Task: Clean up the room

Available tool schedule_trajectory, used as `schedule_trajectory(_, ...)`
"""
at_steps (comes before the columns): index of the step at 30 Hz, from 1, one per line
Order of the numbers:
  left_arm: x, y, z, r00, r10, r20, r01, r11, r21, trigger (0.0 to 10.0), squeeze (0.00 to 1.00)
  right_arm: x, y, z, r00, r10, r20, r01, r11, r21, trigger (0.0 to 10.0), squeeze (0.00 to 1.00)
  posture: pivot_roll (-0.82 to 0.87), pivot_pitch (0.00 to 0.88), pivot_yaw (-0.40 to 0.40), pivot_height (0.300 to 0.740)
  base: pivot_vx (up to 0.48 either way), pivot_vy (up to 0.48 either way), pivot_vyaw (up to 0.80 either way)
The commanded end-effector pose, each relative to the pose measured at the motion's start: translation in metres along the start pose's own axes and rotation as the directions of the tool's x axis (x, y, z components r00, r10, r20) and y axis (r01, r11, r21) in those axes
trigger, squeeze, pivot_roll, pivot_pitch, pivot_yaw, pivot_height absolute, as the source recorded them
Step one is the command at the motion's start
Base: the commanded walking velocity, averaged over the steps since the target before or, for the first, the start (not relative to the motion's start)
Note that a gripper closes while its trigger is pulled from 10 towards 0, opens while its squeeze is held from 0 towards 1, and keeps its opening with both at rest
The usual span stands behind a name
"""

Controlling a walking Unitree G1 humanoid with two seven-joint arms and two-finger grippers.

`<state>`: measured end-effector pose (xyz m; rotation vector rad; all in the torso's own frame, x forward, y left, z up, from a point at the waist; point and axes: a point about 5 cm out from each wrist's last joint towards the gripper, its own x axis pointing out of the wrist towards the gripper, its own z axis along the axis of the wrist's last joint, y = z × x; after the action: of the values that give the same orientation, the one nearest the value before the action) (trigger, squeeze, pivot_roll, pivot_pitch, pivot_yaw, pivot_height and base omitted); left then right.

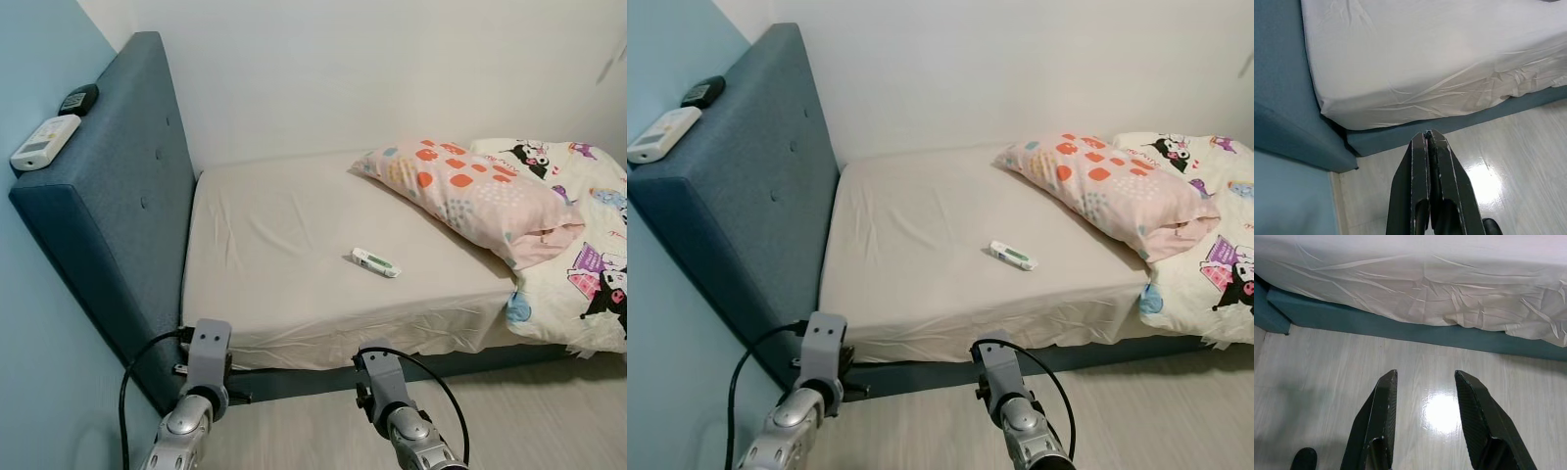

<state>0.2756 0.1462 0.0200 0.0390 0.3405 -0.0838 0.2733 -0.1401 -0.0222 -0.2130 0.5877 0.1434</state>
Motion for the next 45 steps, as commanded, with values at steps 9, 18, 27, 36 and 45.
schedule_trajectory(9,-0.0026,-0.0032,0.0008,0.999,-0.025,0.022,0.026,0.999,-0.029,10.0,0.00,-0.0012,0.0017,-0.0045,1.000,0.008,-0.011,-0.008,1.000,-0.003,10.0,0.00,0.04,0.055,-0.008,0.740,0.185,0.000,0.00)
schedule_trajectory(18,-0.0021,-0.0015,0.0016,0.999,-0.019,0.026,0.020,0.999,-0.034,10.0,0.00,-0.0012,0.0006,-0.0034,1.000,0.004,-0.002,-0.004,1.000,0.004,10.0,0.00,0.04,0.055,-0.010,0.740,0.313,0.000,0.00)
schedule_trajectory(27,-0.0024,0.0003,0.0017,1.000,-0.012,0.026,0.013,0.999,-0.036,10.0,0.00,-0.0009,0.0007,-0.0022,1.000,0.006,0.002,-0.006,1.000,0.005,10.0,0.00,0.04,0.055,-0.011,0.740,0.310,0.000,0.00)
schedule_trajectory(36,-0.0025,0.0010,0.0021,1.000,-0.012,0.026,0.013,0.999,-0.036,10.0,0.00,-0.0009,0.0010,-0.0025,1.000,0.007,-0.001,-0.007,1.000,0.002,10.0,0.00,0.04,0.055,-0.010,0.740,0.286,0.000,0.00)
schedule_trajectory(45,-0.0024,0.0015,0.0025,1.000,-0.013,0.027,0.014,0.999,-0.035,10.0,0.00,-0.0010,0.0013,-0.0033,1.000,0.007,-0.004,-0.007,1.000,0.003,10.0,0.00,0.04,0.059,-0.011,0.740,0.271,0.000,0.00)
